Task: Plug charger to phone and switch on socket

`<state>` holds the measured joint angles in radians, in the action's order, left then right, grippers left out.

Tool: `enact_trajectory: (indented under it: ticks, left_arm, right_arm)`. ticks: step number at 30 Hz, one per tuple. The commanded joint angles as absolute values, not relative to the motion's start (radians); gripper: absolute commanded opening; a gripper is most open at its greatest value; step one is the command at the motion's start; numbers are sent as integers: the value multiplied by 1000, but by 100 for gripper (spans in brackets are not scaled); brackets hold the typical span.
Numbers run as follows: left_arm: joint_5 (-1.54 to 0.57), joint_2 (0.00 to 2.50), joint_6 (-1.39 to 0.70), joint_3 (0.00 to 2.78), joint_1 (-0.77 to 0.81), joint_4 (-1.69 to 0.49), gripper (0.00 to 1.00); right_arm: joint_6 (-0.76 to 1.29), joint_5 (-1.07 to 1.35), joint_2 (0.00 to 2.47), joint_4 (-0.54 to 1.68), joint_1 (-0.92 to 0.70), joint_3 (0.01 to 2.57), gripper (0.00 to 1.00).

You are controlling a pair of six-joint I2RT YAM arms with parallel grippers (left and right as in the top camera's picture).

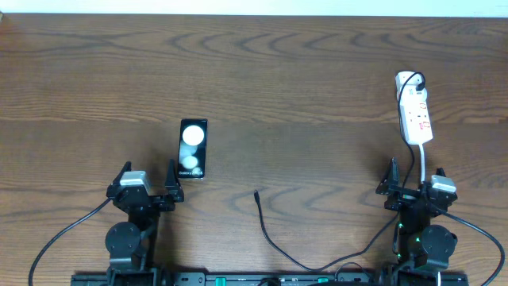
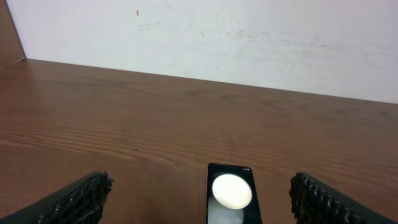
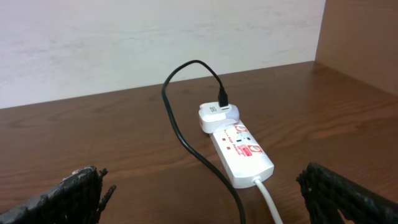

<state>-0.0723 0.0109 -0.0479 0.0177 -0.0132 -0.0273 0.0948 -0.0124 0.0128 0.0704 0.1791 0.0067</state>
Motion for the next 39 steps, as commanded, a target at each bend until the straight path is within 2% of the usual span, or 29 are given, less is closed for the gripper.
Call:
enact_trajectory:
  ticks: [1,39]
  left_arm:
    - [-83,6,-42,4,-19,-66,94]
    - [-62,53,17,150,-19,-37,94]
  right_arm:
    - [89,-23,9,74,183,6,99]
    - [89,-23,9,74,183,6,99]
